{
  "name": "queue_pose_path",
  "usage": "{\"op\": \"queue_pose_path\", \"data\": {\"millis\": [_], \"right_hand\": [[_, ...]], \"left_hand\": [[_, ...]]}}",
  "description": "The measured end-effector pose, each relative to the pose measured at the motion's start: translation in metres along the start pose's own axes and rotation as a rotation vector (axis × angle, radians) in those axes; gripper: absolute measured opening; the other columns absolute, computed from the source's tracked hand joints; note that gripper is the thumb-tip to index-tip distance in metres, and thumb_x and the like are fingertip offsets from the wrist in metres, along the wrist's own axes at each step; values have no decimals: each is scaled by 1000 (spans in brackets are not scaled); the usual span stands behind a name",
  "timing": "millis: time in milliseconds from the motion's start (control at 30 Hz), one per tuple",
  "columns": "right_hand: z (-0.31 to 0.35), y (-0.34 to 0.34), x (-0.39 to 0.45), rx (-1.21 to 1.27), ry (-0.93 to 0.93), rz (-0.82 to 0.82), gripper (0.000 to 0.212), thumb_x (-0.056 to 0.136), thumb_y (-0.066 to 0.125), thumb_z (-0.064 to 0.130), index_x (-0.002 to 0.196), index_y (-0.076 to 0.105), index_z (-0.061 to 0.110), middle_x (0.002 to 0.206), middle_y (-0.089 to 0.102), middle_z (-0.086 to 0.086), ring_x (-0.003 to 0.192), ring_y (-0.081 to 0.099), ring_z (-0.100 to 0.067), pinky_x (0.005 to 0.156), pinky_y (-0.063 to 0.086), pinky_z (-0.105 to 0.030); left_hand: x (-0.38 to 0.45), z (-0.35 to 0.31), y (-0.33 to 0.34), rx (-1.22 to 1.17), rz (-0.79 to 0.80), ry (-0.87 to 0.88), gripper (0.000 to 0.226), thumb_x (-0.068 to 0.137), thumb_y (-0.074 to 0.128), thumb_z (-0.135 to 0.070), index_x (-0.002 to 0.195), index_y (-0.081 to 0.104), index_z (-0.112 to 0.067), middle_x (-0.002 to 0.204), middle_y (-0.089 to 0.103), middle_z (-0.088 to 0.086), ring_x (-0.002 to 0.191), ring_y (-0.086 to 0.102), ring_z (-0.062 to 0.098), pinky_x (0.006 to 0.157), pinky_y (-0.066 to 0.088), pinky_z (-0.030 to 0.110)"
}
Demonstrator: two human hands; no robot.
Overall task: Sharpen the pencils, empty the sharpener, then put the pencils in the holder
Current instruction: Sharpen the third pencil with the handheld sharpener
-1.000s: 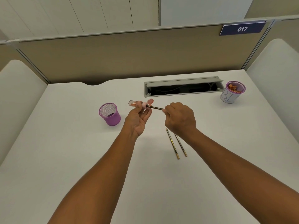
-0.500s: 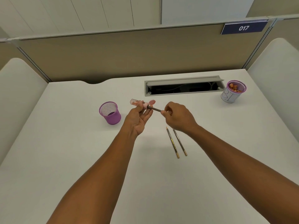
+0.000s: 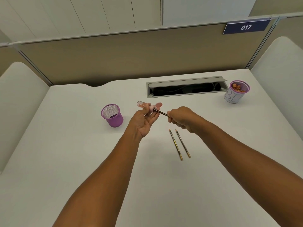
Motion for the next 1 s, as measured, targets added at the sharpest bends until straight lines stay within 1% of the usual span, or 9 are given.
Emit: {"op": "queue_pose_path", "data": {"millis": [100, 200, 333, 500, 633, 700, 767, 867, 1000], "right_hand": [[8, -2, -3, -117, -174, -35, 28, 97, 44, 31, 85, 61, 11, 82, 59, -3, 67, 48, -14, 56, 38, -26], [19, -11, -12, -358, -491, -264, 21, 96, 49, 38, 93, 54, 18, 83, 60, 3, 72, 55, -16, 60, 43, -30], [23, -10, -35, -653, -846, -588, 19, 96, 52, 30, 88, 59, 15, 80, 55, 1, 60, 51, -21, 49, 36, -28], [28, -14, -58, -626, -957, -864, 20, 88, 63, 13, 69, 60, 8, 61, 52, -5, 50, 43, -23, 44, 25, -28], [16, -16, -26, -570, -438, -592, 26, 92, 47, 27, 70, 57, 18, 57, 46, 6, 57, 47, -21, 48, 23, -25], [-3, -15, -9, -265, -111, -278, 27, 89, 45, 27, 72, 61, 12, 63, 51, 4, 62, 47, -18, 51, 30, -27], [-14, -10, -6, 25, 66, -55, 28, 90, 47, 24, 72, 64, 10, 66, 52, 0, 58, 42, -14, 51, 32, -25], [-10, -12, -7, -3, -9, -45, 29, 93, 48, 27, 78, 65, 10, 76, 57, -1, 63, 46, -14, 55, 36, -24], [14, -14, -20, -296, -493, -328, 20, 92, 54, 37, 91, 59, 19, 84, 59, 8, 73, 54, -12, 61, 40, -28]], "left_hand": [[0, -3, 1, 22, -11, 31, 12, 102, 53, -18, 108, 55, -7, 101, 75, 20, 93, 75, 28, 83, 61, 37], [-2, -8, 0, 10, -46, 63, 14, 103, 51, -17, 112, 55, -8, 101, 76, 19, 98, 74, 29, 85, 60, 38], [-4, -8, -5, -53, -81, 66, 16, 102, 51, -16, 115, 54, -7, 99, 76, 17, 99, 73, 31, 86, 59, 40], [-5, 1, -2, -91, -96, 44, 15, 100, 54, -15, 111, 57, -5, 87, 77, 16, 83, 76, 29, 72, 61, 41], [-4, 5, 0, -49, -65, 34, 11, 102, 52, -15, 103, 55, -5, 90, 77, 18, 84, 76, 27, 76, 62, 38], [-5, 6, 1, -38, -43, 31, 9, 103, 51, -15, 104, 53, -6, 103, 74, 24, 89, 76, 28, 82, 61, 38], [-6, 7, 1, -25, -37, 34, 9, 103, 50, -15, 106, 52, -7, 111, 71, 25, 95, 74, 30, 86, 60, 39], [-6, 5, 2, -26, -44, 46, 11, 103, 50, -15, 108, 52, -6, 110, 72, 25, 94, 75, 30, 85, 60, 38], [-8, -4, 1, -57, -73, 66, 15, 101, 53, -14, 113, 55, -5, 99, 76, 19, 98, 73, 35, 85, 59, 42]]}}
Point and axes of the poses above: each hand's wrist, its own x-axis towards the middle knuckle, its own y-axis out of the palm, z = x × y, the point moved 8 cm from there along x, towards the middle knuckle
